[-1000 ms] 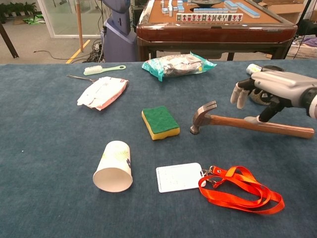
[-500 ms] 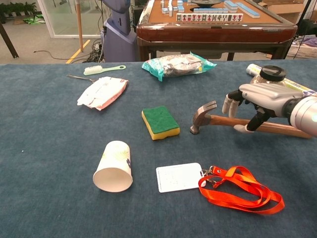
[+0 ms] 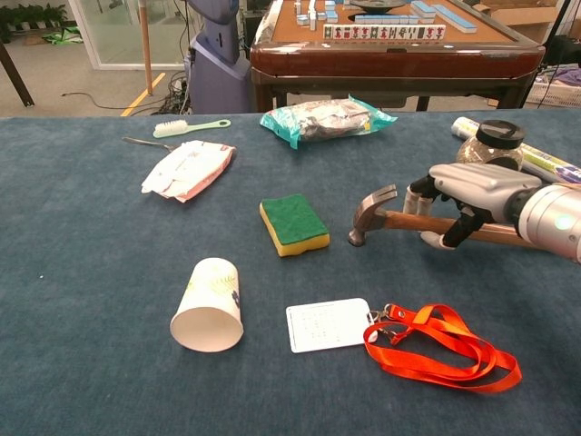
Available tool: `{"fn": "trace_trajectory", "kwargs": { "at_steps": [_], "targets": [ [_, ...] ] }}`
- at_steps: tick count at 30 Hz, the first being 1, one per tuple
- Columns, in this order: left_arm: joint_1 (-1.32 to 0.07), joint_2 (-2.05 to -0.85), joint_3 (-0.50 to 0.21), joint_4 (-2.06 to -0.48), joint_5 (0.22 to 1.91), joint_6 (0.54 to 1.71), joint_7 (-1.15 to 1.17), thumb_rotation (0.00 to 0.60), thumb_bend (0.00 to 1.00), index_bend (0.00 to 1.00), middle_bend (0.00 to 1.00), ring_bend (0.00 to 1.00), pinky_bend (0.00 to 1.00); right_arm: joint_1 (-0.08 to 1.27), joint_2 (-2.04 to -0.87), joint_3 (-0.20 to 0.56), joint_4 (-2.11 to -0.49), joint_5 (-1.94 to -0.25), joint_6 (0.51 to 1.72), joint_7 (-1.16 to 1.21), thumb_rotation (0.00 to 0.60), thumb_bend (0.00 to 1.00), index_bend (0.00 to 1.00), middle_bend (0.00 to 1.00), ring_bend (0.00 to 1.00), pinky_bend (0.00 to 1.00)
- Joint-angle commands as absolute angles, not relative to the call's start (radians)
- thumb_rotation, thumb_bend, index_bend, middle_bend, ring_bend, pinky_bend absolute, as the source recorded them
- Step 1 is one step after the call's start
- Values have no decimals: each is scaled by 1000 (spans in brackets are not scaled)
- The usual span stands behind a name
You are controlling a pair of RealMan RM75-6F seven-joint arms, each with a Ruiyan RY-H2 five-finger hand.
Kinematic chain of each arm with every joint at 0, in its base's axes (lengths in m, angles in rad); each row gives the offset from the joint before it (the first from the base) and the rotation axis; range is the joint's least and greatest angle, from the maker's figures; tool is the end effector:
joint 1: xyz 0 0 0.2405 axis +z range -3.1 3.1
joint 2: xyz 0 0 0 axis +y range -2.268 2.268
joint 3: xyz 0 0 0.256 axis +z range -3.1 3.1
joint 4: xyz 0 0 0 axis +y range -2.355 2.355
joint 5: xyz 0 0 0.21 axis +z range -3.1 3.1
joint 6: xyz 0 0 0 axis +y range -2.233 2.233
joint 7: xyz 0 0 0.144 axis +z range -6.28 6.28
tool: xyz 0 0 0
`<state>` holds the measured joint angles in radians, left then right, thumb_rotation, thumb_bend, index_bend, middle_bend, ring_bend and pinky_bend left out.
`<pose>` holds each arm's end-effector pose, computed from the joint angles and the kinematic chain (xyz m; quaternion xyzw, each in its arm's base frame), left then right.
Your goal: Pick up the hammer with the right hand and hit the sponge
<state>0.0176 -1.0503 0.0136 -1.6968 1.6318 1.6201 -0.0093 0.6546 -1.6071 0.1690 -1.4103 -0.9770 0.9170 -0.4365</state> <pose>-0.2954 0.1356 0.1754 -0.5929 -0.3785 -0.4124 0.5789 -0.1972 -0.3292 -0.0362 0.7239 -0.4372 0.2940 0.4454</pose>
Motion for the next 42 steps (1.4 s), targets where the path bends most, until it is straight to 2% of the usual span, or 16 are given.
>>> {"fn": "trace_trajectory", "kwargs": {
  "at_steps": [1,27,36,42],
  "targets": [
    [18,-1050,13,-1697,1631,1620,-10,600,252,275,174,84,126,658,-1607,167,-1409,-973,916,-438,600,454,413,445,213,221],
    [17,-1051,12,-1697,1628,1617,-5,600,252,275,174,84,126,672,-1614,150,-1397,-954,917,-424,600,580,435,459,231,221],
    [16,-1052,12,-1697,1626,1616,-1,600,252,275,174,84,126,672,-1618,145,-1394,-959,922,-417,600,607,475,501,253,221],
    [15,-1052,12,-1698,1627,1614,2,600,252,275,174,84,126,667,-1621,143,-1392,-978,937,-403,600,607,541,551,286,221]
  ]
}}
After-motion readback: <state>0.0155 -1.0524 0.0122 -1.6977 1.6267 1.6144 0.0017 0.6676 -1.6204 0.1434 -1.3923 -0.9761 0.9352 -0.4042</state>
